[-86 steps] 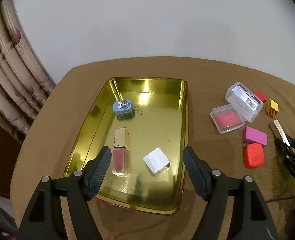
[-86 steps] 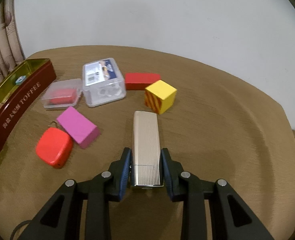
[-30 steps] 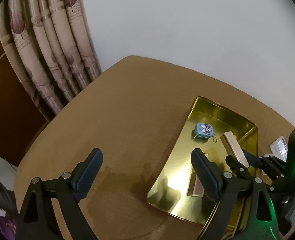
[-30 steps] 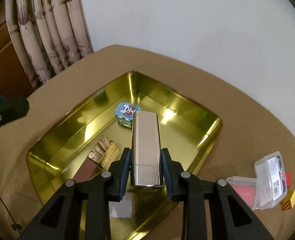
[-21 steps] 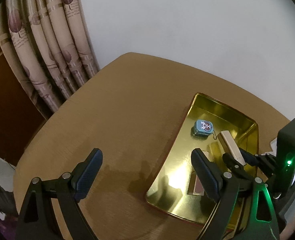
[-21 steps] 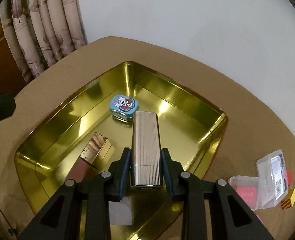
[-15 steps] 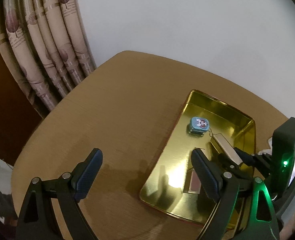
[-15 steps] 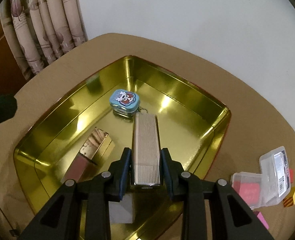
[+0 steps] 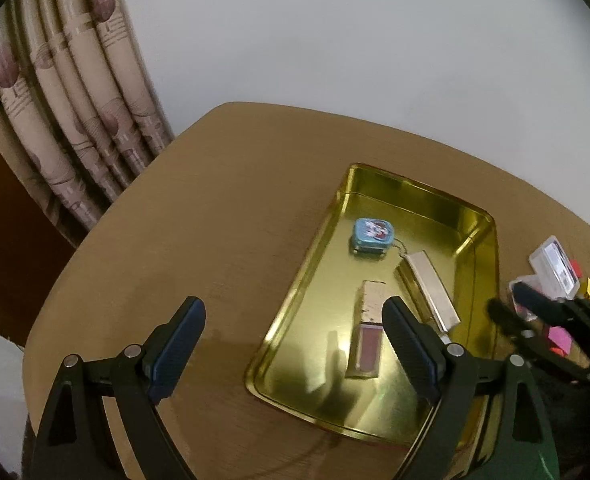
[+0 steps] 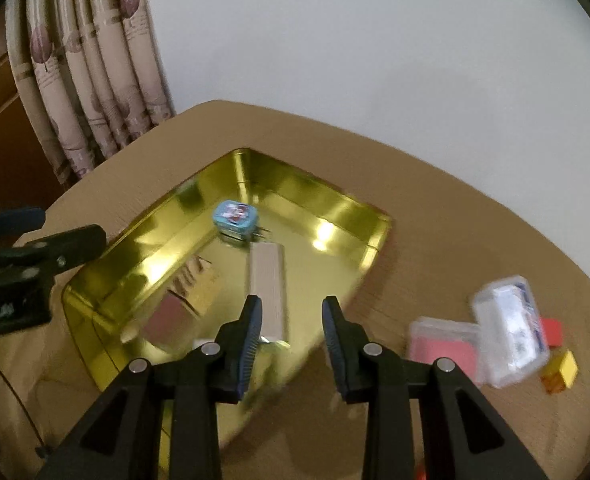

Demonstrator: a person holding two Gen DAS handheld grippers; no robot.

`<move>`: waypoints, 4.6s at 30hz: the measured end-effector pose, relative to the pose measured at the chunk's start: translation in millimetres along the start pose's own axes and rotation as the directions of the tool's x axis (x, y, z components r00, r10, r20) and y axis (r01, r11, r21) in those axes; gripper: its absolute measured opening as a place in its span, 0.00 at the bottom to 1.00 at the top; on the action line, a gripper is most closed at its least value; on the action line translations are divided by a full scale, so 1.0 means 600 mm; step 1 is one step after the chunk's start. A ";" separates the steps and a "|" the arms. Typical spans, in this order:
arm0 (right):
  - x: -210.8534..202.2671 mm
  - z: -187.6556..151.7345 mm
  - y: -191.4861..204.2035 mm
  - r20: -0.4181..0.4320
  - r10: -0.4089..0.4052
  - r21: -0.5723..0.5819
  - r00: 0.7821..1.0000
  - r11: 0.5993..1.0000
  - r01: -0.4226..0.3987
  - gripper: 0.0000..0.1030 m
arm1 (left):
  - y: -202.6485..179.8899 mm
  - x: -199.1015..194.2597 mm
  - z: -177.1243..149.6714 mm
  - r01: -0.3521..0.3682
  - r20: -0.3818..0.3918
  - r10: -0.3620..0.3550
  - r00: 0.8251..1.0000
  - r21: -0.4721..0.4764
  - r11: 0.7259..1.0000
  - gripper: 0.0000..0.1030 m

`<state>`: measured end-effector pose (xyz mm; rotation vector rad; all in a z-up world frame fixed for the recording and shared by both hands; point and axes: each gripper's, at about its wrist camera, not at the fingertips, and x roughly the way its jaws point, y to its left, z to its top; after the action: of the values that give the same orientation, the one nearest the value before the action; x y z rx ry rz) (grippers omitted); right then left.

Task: Organize rigid objects
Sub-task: 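Grasp the yellow striped cube with the right gripper while the left moves to the red cube, then grasp the red rounded cube with the left gripper while the right holds the yellow cube, then carry the red rounded cube into the gold tin and open the left gripper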

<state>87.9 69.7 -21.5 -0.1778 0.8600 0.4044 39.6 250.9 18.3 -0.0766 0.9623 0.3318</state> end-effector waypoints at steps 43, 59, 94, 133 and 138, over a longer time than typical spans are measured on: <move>0.000 -0.168 -0.365 -0.096 -0.394 0.373 0.914 0.837 0.400 0.37 | -0.216 -0.038 -0.078 0.136 -0.039 -0.130 0.991 0.292 0.947 0.87; -0.068 -0.274 -0.348 -0.087 -0.415 0.364 0.906 0.833 0.416 0.37 | -0.409 -0.024 -0.126 0.283 -0.140 -0.248 0.959 0.378 0.881 0.87; -0.079 -0.227 -0.423 -0.093 -0.387 0.370 0.917 0.842 0.393 0.37 | -0.450 0.020 -0.142 0.326 -0.208 -0.269 0.940 0.328 0.887 0.42; -0.076 -0.224 -0.425 -0.098 -0.388 0.359 0.916 0.845 0.396 0.37 | -0.217 -0.016 0.004 0.155 -0.068 -0.143 0.987 0.227 0.962 0.42; -0.076 -0.223 -0.425 -0.099 -0.389 0.356 0.916 0.846 0.397 0.37 | -0.183 0.001 0.013 0.131 -0.078 -0.117 0.990 0.198 0.972 0.42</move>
<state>73.5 -216.4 -75.4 -0.0052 0.8815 -0.1511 80.6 148.6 13.2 0.0383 1.0472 0.1153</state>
